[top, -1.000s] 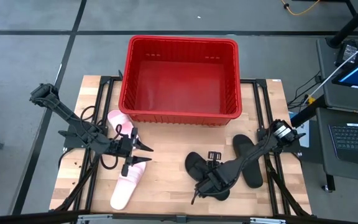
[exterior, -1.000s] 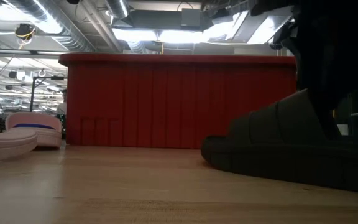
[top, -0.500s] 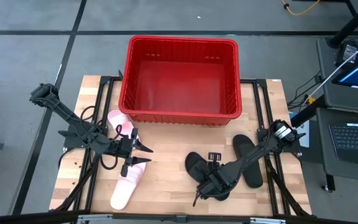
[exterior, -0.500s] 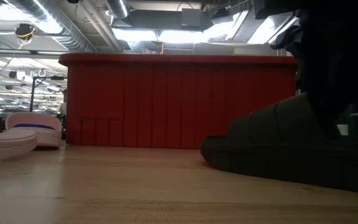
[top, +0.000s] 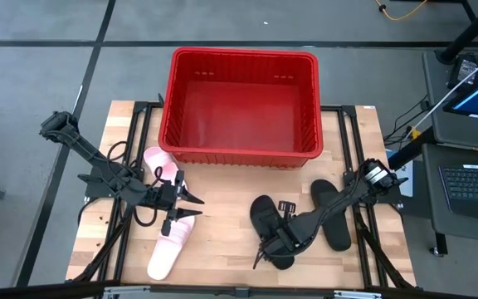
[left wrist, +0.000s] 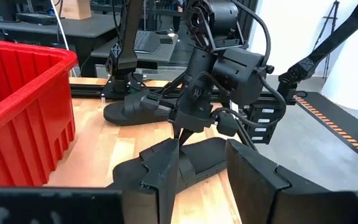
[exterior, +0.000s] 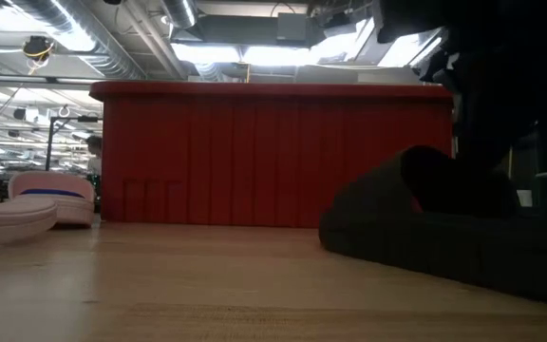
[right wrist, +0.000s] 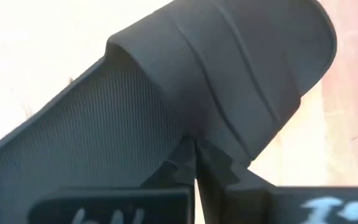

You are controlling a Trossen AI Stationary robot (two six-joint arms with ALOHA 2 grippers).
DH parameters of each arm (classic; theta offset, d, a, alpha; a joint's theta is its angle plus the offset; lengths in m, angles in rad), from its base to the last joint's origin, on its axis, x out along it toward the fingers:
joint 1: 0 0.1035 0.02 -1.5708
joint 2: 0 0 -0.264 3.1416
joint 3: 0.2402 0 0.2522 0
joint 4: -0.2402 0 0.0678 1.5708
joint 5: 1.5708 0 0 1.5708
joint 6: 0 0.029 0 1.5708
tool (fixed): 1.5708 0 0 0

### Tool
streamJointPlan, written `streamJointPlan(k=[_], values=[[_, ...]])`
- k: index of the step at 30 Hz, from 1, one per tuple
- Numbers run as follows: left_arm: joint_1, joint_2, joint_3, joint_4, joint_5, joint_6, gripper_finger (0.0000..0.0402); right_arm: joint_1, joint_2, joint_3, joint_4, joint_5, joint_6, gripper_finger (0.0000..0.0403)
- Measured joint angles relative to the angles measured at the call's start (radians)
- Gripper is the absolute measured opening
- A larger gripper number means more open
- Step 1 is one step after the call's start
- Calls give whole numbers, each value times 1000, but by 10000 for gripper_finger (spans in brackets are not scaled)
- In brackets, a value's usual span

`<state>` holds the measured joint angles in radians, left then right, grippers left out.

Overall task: Pick and place slides into bin
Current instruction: Put the left black slide into the red bin

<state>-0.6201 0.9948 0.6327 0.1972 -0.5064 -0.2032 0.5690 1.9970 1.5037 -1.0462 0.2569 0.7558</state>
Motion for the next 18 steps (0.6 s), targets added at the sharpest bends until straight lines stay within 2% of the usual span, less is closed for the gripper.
streamJointPlan(k=[18], values=[[0, 0, 0, 44, 0, 43, 75, -18, -160, -3, 35, 88, 55, 0]])
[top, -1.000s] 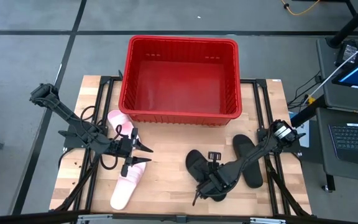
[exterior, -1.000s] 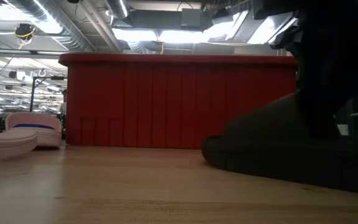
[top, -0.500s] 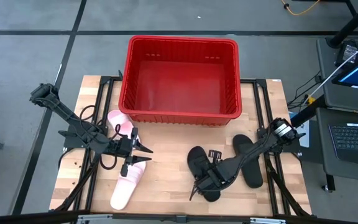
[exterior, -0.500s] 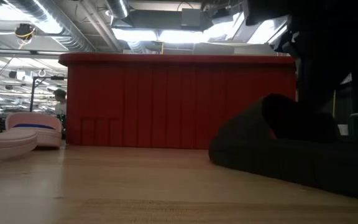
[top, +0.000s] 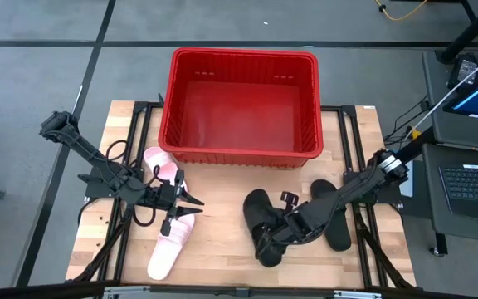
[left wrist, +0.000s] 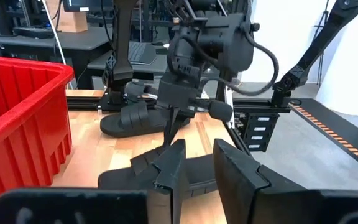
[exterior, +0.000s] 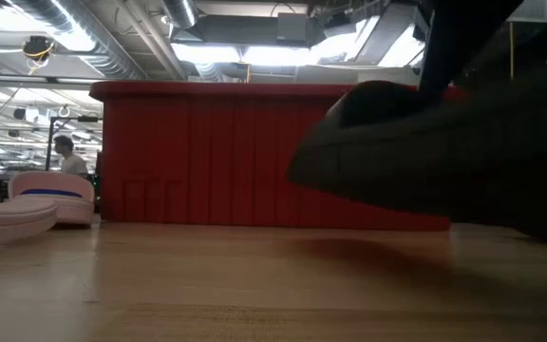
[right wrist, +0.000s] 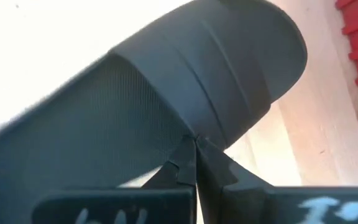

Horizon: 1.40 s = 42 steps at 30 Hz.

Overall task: Pick and place slides into bin
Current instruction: Put the left black slide into the red bin

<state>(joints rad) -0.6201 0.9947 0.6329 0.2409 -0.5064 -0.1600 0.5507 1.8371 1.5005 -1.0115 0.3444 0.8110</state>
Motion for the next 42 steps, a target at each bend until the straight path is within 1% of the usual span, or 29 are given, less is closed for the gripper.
streamJointPlan(k=[4, 10, 13, 19, 25, 27, 30, 35, 39, 42], values=[[0, 0, 0, 3, 0, 19, 68, -3, -24, 0, 21, 42, 0, 0], [0, 0, 0, 20, -3, 24, 72, -18, -34, 13, 13, 54, -9, 0], [0, 0, 0, 36, -30, 25, 74, -29, -34, 38, 33, 62, -47, 0], [0, 0, 0, 59, -68, 65, 76, -47, -34, 137, 14, 144, -157, 0], [3, -3, 2, 156, -84, 152, 99, -86, -34, 231, -75, 166, -218, 0], [16, -4, 32, 142, -77, 155, 114, -102, -34, 256, -75, 167, -245, 0], [36, -4, 111, 58, -78, 159, 137, -125, -34, 289, -75, 165, -297, 0], [68, 8, 265, -172, -77, 186, 164, -161, -34, 334, -70, 189, -376, 0], [92, 43, 361, -330, -78, 183, 172, -182, -34, 373, -71, 224, -421, 0], [113, 85, 414, -393, -80, 183, 173, -196, -34, 394, -71, 238, -437, 0]])
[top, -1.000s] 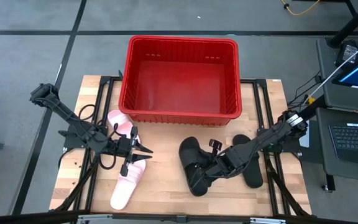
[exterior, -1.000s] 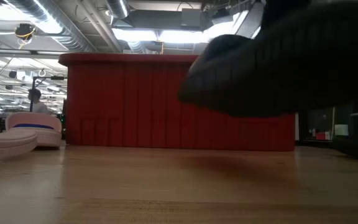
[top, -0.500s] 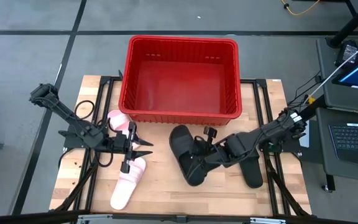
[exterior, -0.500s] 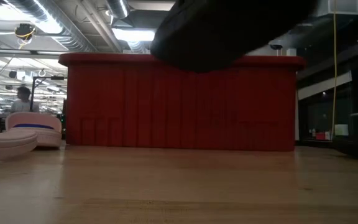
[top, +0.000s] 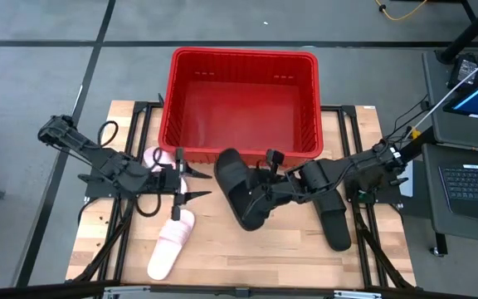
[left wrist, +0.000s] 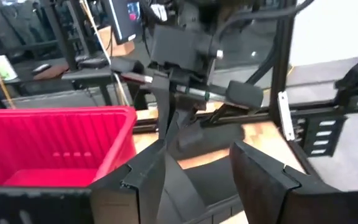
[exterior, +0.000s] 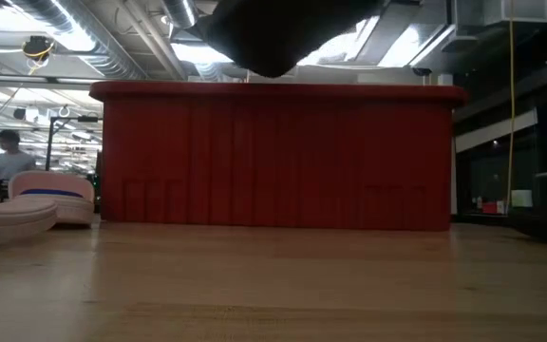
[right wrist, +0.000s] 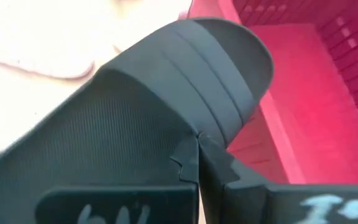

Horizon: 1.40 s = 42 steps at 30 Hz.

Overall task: Pick and place slides into bin
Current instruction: Put the left black slide into the red bin

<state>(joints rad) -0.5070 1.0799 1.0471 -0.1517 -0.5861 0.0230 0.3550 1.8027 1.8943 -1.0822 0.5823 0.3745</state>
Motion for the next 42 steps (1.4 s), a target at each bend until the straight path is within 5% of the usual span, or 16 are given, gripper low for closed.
streamJointPlan(k=[21, 42], values=[[99, 340, 384, -428, -103, 95, 172, -50, 0, 16, 1, 27, -17, 0], [146, 406, 411, -466, -135, 69, 172, -50, 0, 16, 40, 53, -15, 0]])
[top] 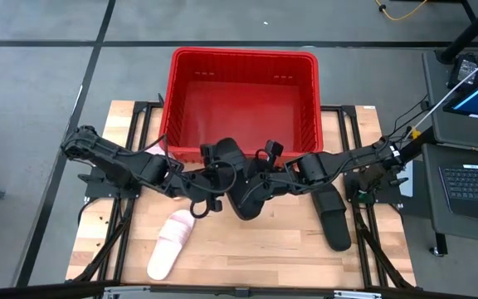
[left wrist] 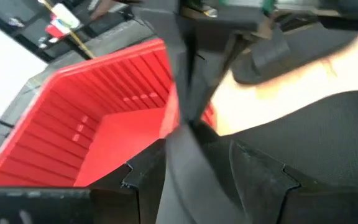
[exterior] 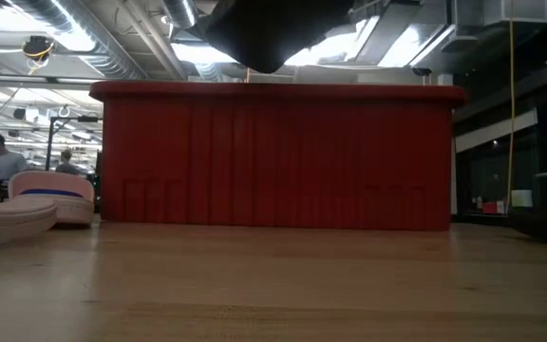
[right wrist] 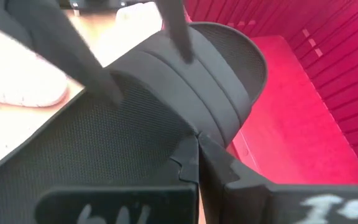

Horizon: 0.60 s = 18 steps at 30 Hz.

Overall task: Pick and place slides into bin
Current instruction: Put the left black slide into the red bin

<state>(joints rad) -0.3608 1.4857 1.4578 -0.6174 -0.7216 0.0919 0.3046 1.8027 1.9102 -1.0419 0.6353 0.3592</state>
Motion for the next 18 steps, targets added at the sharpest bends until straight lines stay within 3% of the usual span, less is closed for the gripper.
streamJointPlan(k=[18], values=[[46, 0, 0, -130, 17, -30, 172, -1, 0, 0, 8, 3, -4, 0]])
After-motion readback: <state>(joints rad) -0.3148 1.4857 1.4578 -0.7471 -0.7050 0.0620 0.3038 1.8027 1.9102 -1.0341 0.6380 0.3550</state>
